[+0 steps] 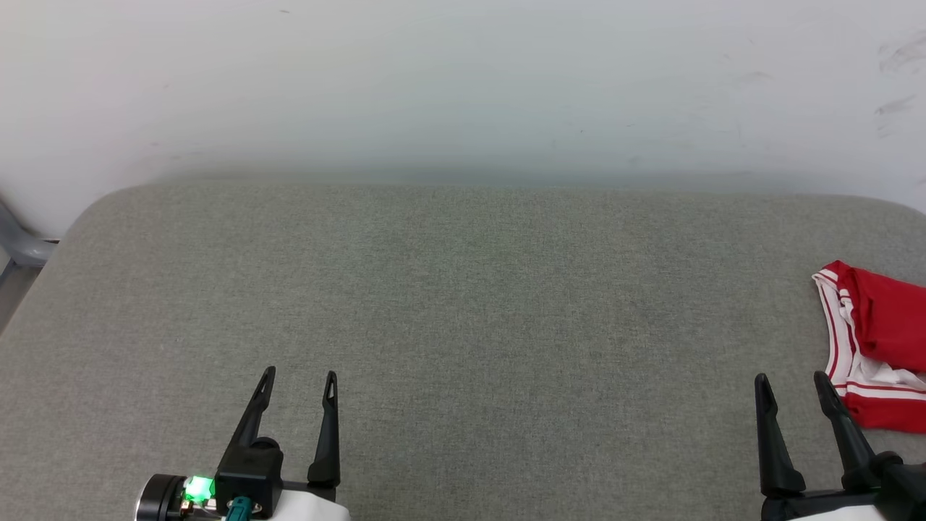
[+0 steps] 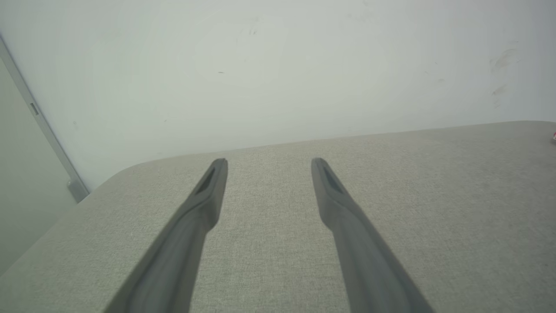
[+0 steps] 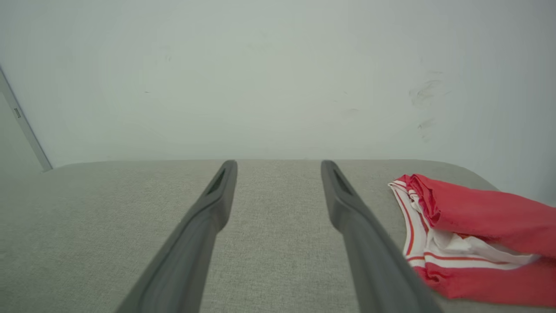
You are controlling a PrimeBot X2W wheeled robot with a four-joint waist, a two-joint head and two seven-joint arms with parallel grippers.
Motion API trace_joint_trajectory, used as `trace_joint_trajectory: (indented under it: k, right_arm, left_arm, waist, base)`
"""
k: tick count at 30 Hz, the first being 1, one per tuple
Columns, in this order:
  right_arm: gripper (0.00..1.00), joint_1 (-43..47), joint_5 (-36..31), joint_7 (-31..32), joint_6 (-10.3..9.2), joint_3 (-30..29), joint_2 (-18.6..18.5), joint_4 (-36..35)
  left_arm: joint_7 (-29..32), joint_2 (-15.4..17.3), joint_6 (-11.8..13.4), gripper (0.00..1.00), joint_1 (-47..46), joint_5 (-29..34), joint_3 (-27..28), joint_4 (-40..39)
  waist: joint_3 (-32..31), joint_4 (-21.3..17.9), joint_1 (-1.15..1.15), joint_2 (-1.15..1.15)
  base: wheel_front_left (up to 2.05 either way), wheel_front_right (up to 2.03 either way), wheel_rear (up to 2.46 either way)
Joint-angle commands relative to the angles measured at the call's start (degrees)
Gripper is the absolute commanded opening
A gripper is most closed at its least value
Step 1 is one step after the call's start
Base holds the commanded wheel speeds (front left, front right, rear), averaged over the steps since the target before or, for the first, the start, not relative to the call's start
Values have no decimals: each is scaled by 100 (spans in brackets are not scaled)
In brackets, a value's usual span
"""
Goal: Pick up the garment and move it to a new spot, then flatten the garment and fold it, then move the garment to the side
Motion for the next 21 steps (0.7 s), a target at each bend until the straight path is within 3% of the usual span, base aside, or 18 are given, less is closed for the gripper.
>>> trace_joint_trajectory:
  k: [1,10,11,15,21]
  right_arm:
    - [100,80,54,-13,-9,-3,33,-34]
    - [100,147,208,-14,-9,23,34,7]
    - [0,84,180,0,-1,18,6,9]
    - [0,98,220,8,1,32,6,202]
    - [0,-15,911,144,1,60,-25,312]
  left_arm:
    - [-27,4,-23,100,53,-8,0,4]
    - [-27,0,-109,100,61,-17,40,12]
    - [1,-4,-85,0,5,-6,37,9]
    - [28,-50,-86,0,98,-45,16,187]
    - [157,-55,-175,0,44,-795,94,244]
  waist:
    - [1,1,0,0]
    - [11,15,0,0]
    - [11,14,1,0]
    - [11,14,1,0]
    - [16,-2,1,0]
  base:
    - [0,0,0]
    - [0,0,0]
    - [0,0,0]
    - [0,0,0]
    - [0,0,0]
